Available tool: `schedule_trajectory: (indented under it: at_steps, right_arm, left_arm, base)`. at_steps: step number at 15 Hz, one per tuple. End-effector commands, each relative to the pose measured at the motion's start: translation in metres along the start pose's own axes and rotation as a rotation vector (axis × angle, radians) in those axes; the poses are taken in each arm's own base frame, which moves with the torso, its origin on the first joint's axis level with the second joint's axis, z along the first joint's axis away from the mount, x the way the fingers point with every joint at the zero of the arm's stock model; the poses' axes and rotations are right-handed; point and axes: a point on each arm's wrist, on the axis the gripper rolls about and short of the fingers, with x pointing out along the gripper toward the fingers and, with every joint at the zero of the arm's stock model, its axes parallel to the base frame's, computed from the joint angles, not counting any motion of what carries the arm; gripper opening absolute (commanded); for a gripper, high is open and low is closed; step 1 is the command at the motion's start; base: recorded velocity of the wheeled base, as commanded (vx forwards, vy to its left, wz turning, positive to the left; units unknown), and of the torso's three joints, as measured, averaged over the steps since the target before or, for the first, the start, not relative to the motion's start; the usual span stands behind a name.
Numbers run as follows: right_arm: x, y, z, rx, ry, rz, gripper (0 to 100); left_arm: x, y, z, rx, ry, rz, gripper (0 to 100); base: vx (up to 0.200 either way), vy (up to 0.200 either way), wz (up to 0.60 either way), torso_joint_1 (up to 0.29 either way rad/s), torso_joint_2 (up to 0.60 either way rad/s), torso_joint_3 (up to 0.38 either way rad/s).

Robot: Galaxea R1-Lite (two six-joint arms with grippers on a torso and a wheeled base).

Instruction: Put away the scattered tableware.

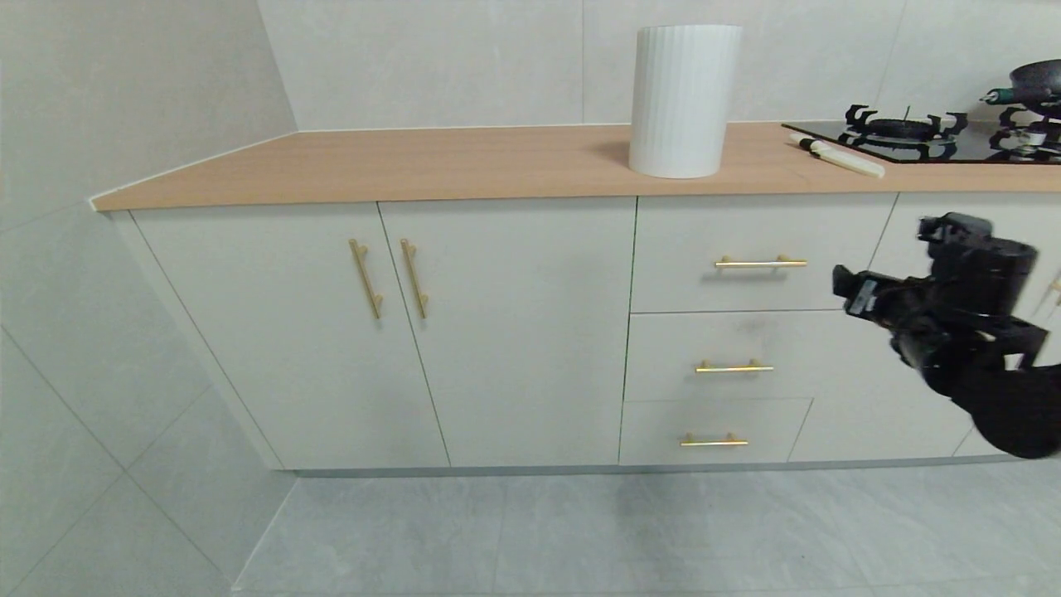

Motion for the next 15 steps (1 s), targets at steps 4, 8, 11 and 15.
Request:
schedule_trajectory:
  at_steps: [4, 8, 11, 15]
  right_arm:
    - [-0.210, -0.109, 0.068, -0.156, -0.308, -0.070, 100]
    - [-0.282, -0.146, 0.047, -0.190, -0.243, -0.124, 100]
    - [-0.315, -0.163, 0.029, -0.184, -0.265, -0.150, 100]
    - [-0.345, -0.178, -0.007, -0.195, -0.285, -0.059, 100]
  left_arm:
    - [0.000, 0.000, 0.000, 0.000, 0.001, 0.001, 100]
    - [0.000, 0.000, 0.000, 0.000, 0.001, 0.001, 100]
    - [0.000, 0.000, 0.000, 0.000, 0.000, 0.001, 100]
    - [0.000, 0.000, 0.000, 0.000, 0.000, 0.001, 100]
  base:
    - [0.000, 0.000, 0.00, 0.000, 0.00, 0.000]
    - [0.000, 0.000, 0.00, 0.000, 0.00, 0.000]
    - [0.000, 0.000, 0.00, 0.000, 0.00, 0.000]
    - [0.000, 0.000, 0.00, 0.000, 0.00, 0.000]
